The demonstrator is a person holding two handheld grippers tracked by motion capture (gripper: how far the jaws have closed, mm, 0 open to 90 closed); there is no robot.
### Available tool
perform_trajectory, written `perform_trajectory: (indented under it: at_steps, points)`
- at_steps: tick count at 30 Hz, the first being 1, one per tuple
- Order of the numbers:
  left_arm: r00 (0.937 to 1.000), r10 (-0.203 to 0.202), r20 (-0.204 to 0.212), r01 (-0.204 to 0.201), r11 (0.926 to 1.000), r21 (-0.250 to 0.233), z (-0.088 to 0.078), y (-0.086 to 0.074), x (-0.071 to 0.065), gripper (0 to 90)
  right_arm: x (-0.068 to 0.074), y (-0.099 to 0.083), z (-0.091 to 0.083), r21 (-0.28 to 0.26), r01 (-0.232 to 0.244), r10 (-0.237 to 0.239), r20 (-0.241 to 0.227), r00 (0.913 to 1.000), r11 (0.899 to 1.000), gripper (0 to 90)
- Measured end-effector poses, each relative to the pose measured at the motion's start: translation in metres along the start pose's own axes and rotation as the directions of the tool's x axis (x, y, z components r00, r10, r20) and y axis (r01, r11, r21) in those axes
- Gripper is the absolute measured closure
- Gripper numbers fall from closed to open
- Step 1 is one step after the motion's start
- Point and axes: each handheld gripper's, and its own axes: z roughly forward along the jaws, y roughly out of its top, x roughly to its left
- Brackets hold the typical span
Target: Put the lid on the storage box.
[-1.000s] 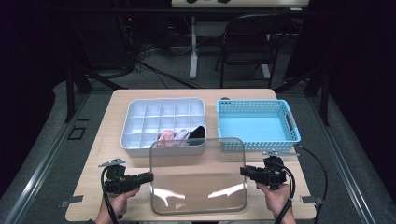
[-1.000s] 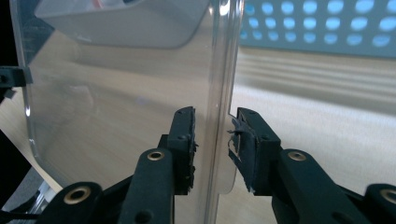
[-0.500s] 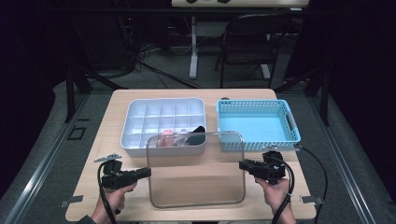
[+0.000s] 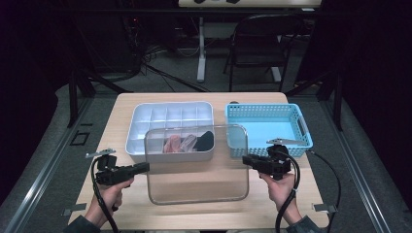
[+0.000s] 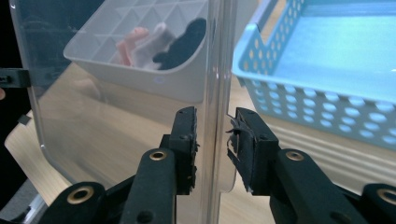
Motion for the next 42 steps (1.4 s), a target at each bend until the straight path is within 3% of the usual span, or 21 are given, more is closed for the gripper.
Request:
perform_trajectory:
  at_steps: [18, 34, 42]
  points:
    - [0.9993, 0.007, -0.037, -0.009, 0.9988, -0.049, -0.010, 0.054, 0.021, 75.8, 0.012, 0.057, 0.026, -0.022, 0.024, -0.024, -0.008, 0.9997, 0.999, 69.8]
    - [0.9968, -0.009, -0.079, 0.006, 0.9991, -0.043, -0.011, 0.104, 0.040, 75.3, 0.014, 0.103, 0.052, -0.021, 0.017, -0.018, -0.014, 0.9997, 1.000, 69.9]
    - [0.9920, -0.028, -0.123, 0.026, 0.9996, -0.014, -0.008, 0.127, 0.058, 74.7, 0.012, 0.124, 0.079, 0.012, -0.002, 0.003, -0.019, 0.9998, 1.000, 69.9]
